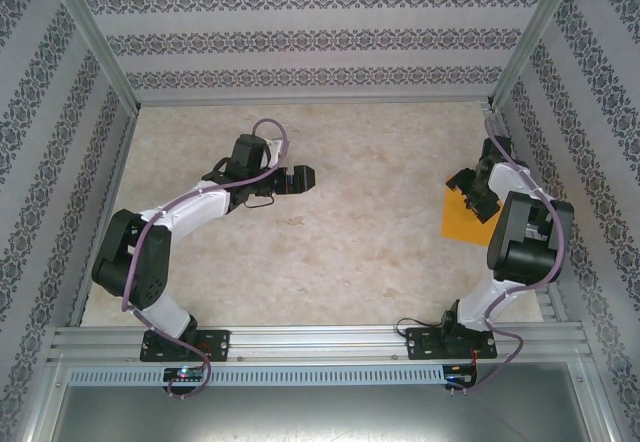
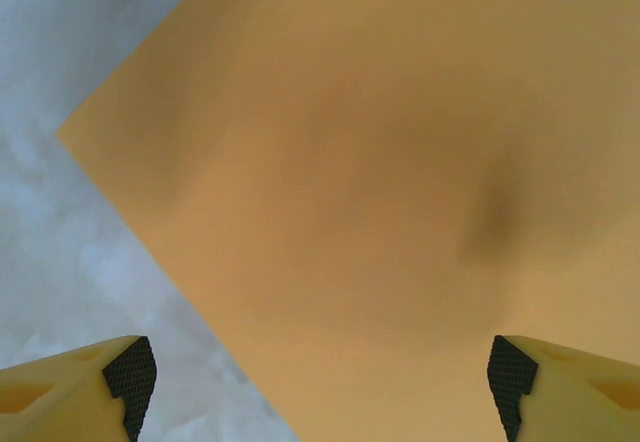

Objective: Fold a paper plane with a square sheet of paper (pick it up from the middle)

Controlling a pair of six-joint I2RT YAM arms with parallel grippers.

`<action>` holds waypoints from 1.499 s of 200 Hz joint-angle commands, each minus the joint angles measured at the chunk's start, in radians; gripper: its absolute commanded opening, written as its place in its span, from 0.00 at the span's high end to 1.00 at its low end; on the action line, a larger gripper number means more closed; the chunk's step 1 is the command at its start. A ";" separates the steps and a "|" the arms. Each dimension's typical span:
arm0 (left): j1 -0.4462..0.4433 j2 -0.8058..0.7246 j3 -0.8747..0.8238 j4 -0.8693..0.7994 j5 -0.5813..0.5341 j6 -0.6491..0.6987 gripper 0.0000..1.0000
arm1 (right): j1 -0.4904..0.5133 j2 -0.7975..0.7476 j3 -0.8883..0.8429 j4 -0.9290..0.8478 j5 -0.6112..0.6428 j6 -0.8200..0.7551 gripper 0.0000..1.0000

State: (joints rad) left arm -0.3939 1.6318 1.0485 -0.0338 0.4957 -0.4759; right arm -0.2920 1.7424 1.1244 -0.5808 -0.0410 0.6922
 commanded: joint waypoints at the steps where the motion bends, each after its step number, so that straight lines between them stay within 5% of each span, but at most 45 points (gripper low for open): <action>1: -0.014 0.019 0.037 -0.051 -0.003 0.035 0.00 | 0.002 0.015 0.019 -0.062 0.081 0.139 0.13; 160: -0.015 0.043 0.064 -0.150 -0.024 0.104 0.00 | 0.113 0.235 0.187 -0.170 0.034 0.289 0.18; 300: -0.011 -0.070 -0.030 -0.213 -0.099 0.155 0.00 | 0.420 0.244 0.218 -0.228 0.016 0.300 0.20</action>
State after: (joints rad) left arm -0.3939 1.6089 1.0424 -0.2066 0.4137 -0.3569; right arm 0.0940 1.9732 1.3380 -0.7933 -0.0151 0.9672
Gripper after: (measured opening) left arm 0.999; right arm 0.808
